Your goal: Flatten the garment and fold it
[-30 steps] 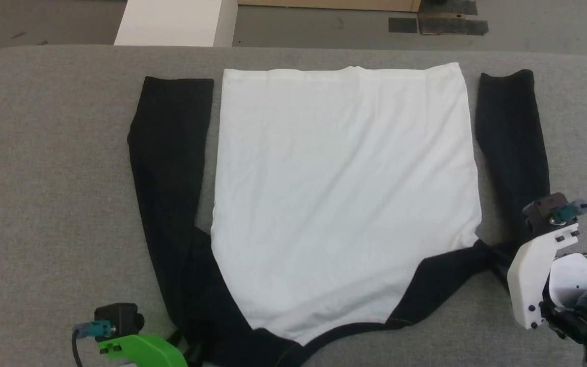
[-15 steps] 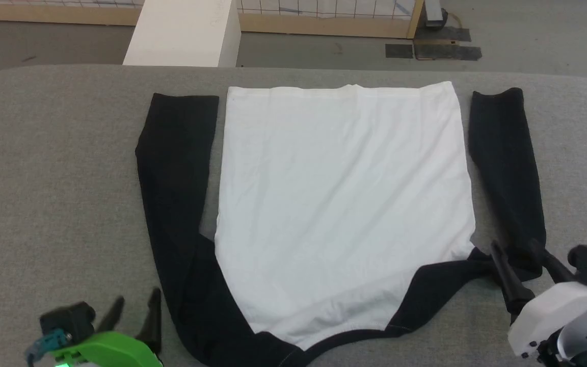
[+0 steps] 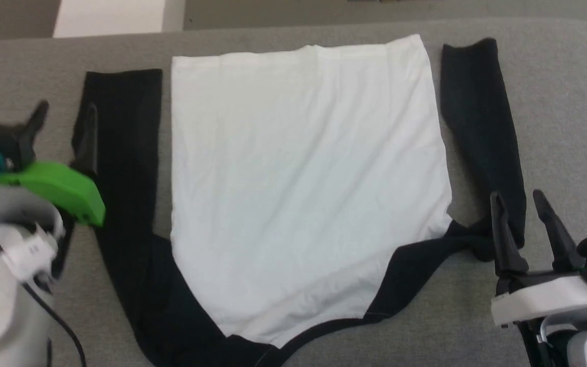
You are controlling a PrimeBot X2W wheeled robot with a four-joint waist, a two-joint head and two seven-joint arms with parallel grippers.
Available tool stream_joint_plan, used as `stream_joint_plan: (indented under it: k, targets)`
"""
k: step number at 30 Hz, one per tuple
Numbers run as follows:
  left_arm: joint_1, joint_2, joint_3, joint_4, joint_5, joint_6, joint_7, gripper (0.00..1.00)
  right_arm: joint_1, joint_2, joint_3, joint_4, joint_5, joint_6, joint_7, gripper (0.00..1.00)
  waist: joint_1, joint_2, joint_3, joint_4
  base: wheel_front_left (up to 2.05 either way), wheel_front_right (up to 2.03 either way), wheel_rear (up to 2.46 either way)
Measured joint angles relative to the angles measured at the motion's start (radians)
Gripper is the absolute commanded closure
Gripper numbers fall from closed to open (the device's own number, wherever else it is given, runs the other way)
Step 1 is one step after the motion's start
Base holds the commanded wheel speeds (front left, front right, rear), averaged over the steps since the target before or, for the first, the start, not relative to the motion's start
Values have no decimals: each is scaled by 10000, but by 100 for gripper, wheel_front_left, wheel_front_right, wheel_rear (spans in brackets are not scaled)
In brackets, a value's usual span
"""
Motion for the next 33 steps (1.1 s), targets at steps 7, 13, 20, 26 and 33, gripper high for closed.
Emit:
stream_joint_plan:
  k: [7,13,20,26,33]
  targets:
    - [-2432,698,-36,1419,-161,-585,1580,0,-665,10,194,-25,198,0,-397,0,1,0,1030,-480,0,0,0]
    - [-3478,1053,334,2157,-445,-301,3244,0,-1094,8,447,-65,481,0,-520,0,2,0,1924,-940,0,0,0]
    - [-3658,1402,685,2424,-784,504,5041,0,-1288,13,708,-33,625,0,-625,0,2,0,2728,-1462,0,0,0]
    - [-3612,1837,872,2194,-602,1185,6029,0,-1310,15,876,121,711,0,-713,0,1,0,3096,-1809,0,0,0]
    - [-3053,1862,978,1664,-773,1567,6638,100,-1317,17,761,236,721,0,-734,0,1,0,2899,-1858,0,0,0]
